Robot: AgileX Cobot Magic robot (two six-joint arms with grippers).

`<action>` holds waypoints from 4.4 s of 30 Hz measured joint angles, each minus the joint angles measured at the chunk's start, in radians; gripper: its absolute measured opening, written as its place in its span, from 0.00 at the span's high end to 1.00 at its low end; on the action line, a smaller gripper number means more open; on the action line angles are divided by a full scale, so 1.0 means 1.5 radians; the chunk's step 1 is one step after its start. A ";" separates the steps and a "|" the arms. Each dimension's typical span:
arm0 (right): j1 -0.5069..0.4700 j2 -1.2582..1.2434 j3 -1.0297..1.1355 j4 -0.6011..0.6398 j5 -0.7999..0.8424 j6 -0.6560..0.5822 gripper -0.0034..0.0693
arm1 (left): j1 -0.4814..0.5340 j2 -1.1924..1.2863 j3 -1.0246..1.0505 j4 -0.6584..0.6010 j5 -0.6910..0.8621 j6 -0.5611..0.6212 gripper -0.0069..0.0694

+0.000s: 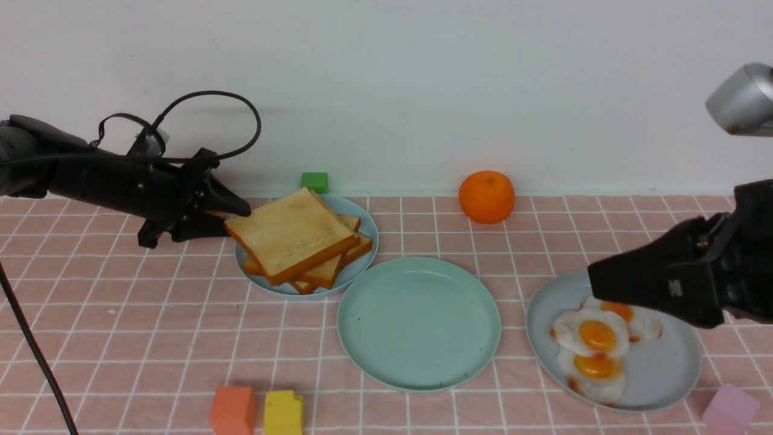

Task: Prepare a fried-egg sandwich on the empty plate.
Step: Use the left arm to grab a slice of bread, then use the left arm to put a slice of bread into the empty plate in the middle, then use the right arm to grab a fried egg

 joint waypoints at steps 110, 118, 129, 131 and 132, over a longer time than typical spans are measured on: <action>-0.343 0.501 0.161 0.653 -0.194 -0.377 0.48 | -0.241 -0.643 0.371 0.472 -0.062 -0.136 0.61; -0.343 0.504 0.160 0.653 -0.193 -0.383 0.48 | -0.241 -0.643 0.371 0.470 -0.066 -0.136 0.60; -0.343 0.504 0.160 0.653 -0.197 -0.383 0.48 | -0.241 -0.643 0.371 0.470 -0.075 -0.136 0.60; -0.343 0.504 0.160 0.647 -0.194 -0.384 0.48 | -0.241 -0.643 0.371 0.470 -0.075 -0.136 0.60; -0.343 0.504 0.160 0.644 -0.194 -0.384 0.48 | -0.241 -0.643 0.371 0.470 -0.075 -0.136 0.60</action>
